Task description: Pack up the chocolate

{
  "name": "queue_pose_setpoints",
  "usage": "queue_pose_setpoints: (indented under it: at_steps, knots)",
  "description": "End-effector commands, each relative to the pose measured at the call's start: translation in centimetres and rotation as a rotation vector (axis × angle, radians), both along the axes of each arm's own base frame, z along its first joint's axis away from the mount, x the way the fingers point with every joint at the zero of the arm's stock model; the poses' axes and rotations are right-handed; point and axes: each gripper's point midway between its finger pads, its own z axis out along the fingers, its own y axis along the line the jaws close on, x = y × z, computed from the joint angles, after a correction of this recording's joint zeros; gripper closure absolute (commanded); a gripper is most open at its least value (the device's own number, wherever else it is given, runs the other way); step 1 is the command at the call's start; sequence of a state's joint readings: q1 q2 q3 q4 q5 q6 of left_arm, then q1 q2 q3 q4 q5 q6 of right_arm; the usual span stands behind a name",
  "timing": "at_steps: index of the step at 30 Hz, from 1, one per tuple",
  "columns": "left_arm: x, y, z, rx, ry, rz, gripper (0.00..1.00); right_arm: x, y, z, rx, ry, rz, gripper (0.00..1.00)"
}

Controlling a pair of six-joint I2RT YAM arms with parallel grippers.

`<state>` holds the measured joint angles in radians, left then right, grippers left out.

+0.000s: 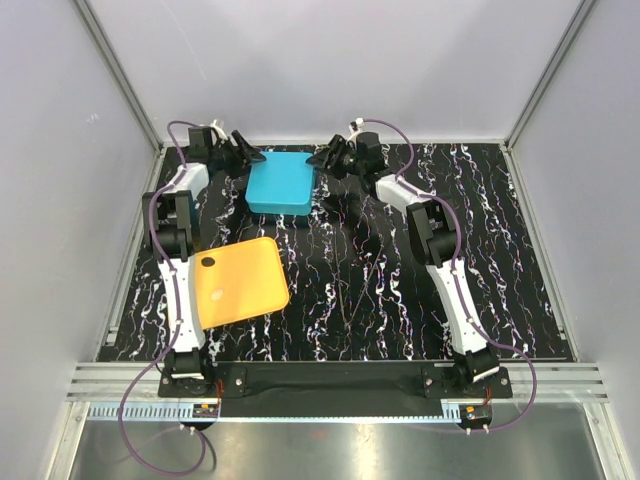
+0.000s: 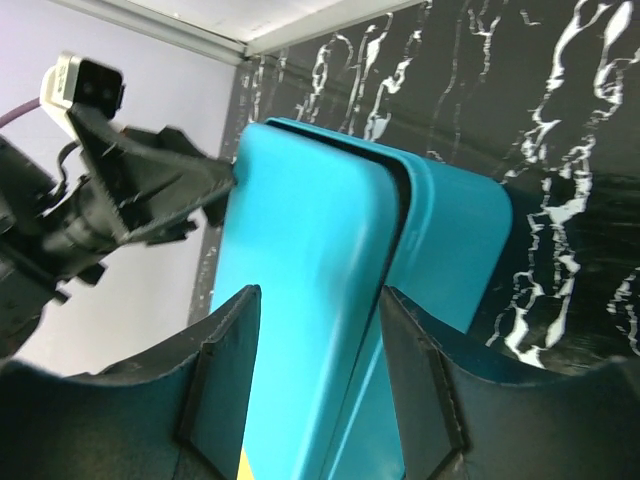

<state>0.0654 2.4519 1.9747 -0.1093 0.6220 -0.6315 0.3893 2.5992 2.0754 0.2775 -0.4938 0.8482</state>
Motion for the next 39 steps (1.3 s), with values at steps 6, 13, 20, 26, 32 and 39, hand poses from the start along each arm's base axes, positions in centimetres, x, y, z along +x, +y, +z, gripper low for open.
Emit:
queue_pose_setpoints:
  at_steps: [6,13,20,26,32,39]
  knots:
    - [-1.9,4.2,7.9,0.215,-0.131,0.069,0.22,3.6,-3.0,2.5,-0.017,-0.095,-0.088,0.44]
    - [-5.2,4.9,8.6,0.280,-0.057,0.093,0.25,4.9,-2.5,2.0,-0.029,-0.141,-0.070,0.43]
    - [-11.6,3.9,5.0,0.383,0.140,0.127,0.46,5.7,-1.9,1.2,0.007,-0.162,-0.058,0.42]
    - [-15.8,1.3,4.5,0.455,0.173,0.124,0.68,6.3,-2.0,1.0,0.000,-0.168,-0.078,0.42]
    - [-18.0,-2.4,3.6,0.449,0.182,0.068,0.90,7.8,-2.7,1.0,0.016,-0.187,-0.174,0.43]
    - [-17.1,-5.1,1.0,0.399,0.216,0.049,0.96,8.8,-2.8,0.3,0.052,-0.177,-0.217,0.49]
